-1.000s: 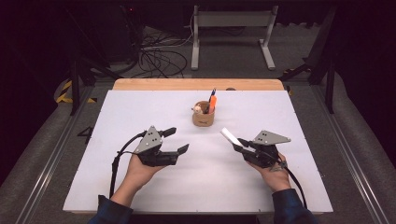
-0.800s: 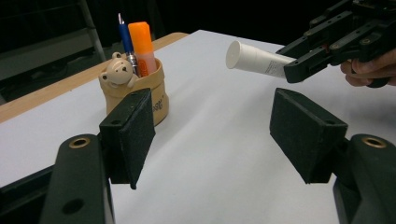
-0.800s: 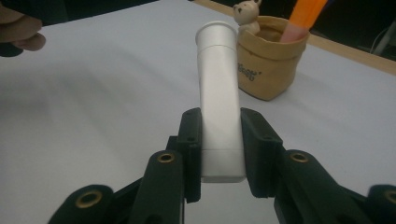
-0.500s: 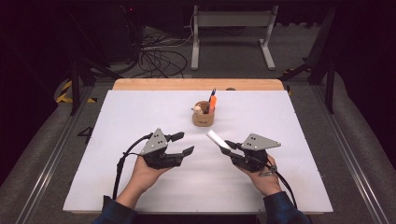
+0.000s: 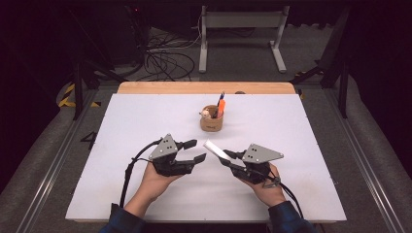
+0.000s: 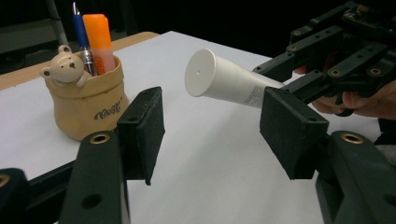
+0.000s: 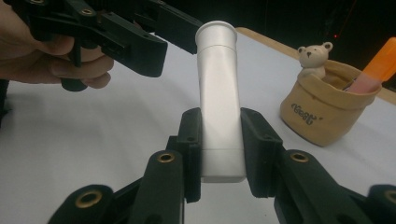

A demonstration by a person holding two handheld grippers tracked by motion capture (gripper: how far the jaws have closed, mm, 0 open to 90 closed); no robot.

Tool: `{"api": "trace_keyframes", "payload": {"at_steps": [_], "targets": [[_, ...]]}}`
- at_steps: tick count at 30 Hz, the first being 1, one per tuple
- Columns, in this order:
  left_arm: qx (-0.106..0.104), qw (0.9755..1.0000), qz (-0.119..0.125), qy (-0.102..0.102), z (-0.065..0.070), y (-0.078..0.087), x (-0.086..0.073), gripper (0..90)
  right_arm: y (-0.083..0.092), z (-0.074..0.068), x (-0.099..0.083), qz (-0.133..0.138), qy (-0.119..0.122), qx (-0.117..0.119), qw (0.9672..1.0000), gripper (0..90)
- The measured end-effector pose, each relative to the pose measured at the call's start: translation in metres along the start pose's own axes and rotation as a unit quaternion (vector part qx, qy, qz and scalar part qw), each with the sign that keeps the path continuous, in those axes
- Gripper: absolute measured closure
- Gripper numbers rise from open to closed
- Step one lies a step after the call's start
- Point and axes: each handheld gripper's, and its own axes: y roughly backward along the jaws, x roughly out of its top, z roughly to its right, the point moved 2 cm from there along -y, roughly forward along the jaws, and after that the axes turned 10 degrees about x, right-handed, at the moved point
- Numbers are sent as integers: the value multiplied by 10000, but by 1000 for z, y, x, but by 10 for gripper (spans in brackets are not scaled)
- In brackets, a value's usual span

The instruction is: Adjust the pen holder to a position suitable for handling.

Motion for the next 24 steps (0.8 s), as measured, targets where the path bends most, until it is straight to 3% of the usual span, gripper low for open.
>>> {"api": "trace_keyframes", "payload": {"at_steps": [13, 24], "targets": [[-67, 10000, -19, -69, 3, -1, 0, 453, -4, -5, 1, 79, 93, 66, 9999, 716], [-204, 9998, 5, 33, 3, -1, 0, 456, -10, -11, 3, 184, 205, 158, 9995, 716]]}}
